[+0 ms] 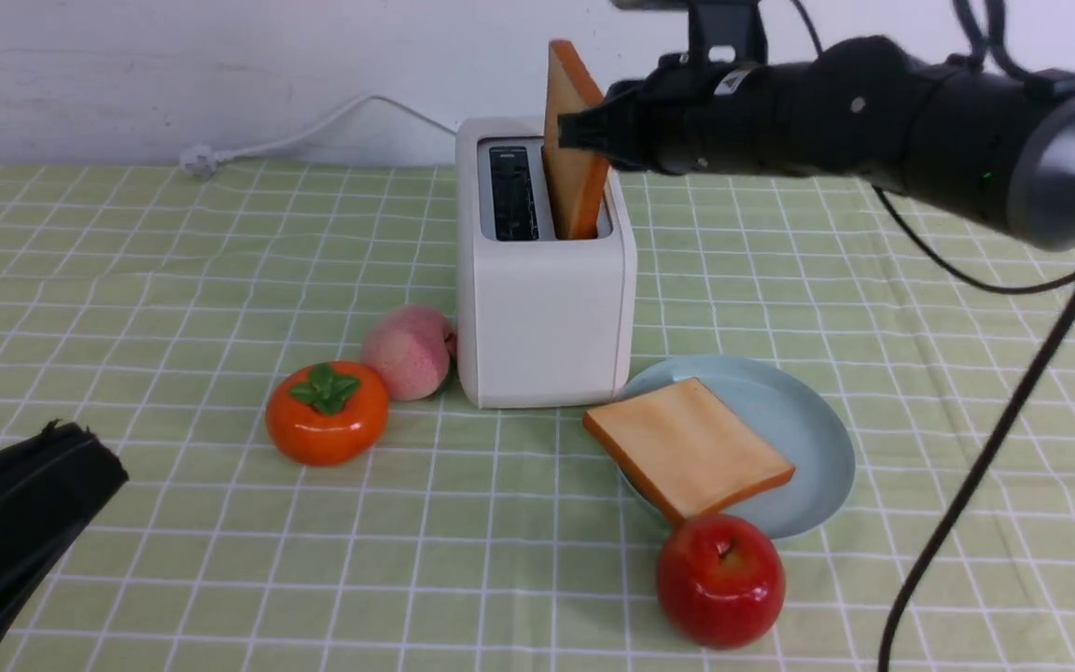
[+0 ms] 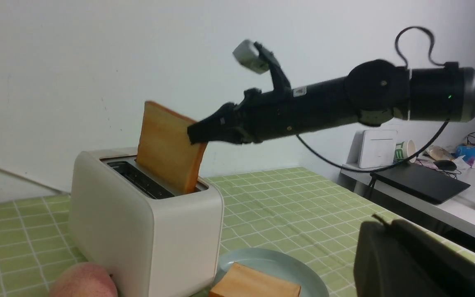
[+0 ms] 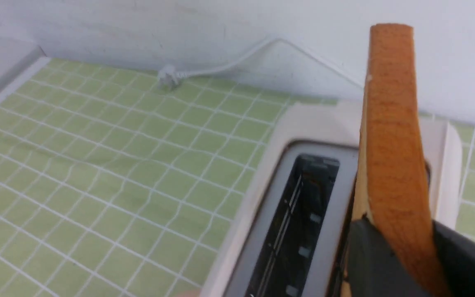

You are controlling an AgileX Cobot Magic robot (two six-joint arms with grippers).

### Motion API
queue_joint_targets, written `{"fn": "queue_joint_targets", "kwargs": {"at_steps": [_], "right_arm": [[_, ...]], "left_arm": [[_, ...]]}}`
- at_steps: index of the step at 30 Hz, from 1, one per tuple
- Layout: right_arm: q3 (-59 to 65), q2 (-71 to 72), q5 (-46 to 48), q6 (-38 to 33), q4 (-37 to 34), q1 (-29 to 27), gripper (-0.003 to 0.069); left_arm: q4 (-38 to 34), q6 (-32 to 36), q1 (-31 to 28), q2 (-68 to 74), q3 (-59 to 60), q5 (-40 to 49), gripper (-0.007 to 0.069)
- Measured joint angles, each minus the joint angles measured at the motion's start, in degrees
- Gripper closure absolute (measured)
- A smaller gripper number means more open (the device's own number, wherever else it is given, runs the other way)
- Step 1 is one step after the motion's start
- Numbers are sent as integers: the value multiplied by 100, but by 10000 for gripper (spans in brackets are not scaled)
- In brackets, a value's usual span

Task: Take toasted bread from bread machine on green coffee tablecloth place on plate.
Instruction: 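Grasp the toast slice in the toaster and pull it up out of the slot with the right gripper, then place the held slice of bread on top of the slice on the plate with the right gripper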

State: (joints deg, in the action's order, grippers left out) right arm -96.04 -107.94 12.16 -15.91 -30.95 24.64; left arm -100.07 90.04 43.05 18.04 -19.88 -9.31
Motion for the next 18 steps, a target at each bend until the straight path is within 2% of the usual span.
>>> {"fn": "queue_joint_targets", "kwargs": {"at_steps": [4,9,10,12,18], "right_arm": [[-17,807,380,-32,-14,0,543],[-28,1676,1405,-246,133,-158,543],[-34,2030,2154,-262,274,-373,543],[-38,2228,2757,-253,333,-597,543],[36,2446,5310,-83,264,-1790,543]], "left_arm": [[0,0,0,0,0,0,627],[0,0,0,0,0,0,622],[0,0,0,0,0,0,620],[0,0,0,0,0,-5,619],[0,0,0,0,0,-5,619]]}}
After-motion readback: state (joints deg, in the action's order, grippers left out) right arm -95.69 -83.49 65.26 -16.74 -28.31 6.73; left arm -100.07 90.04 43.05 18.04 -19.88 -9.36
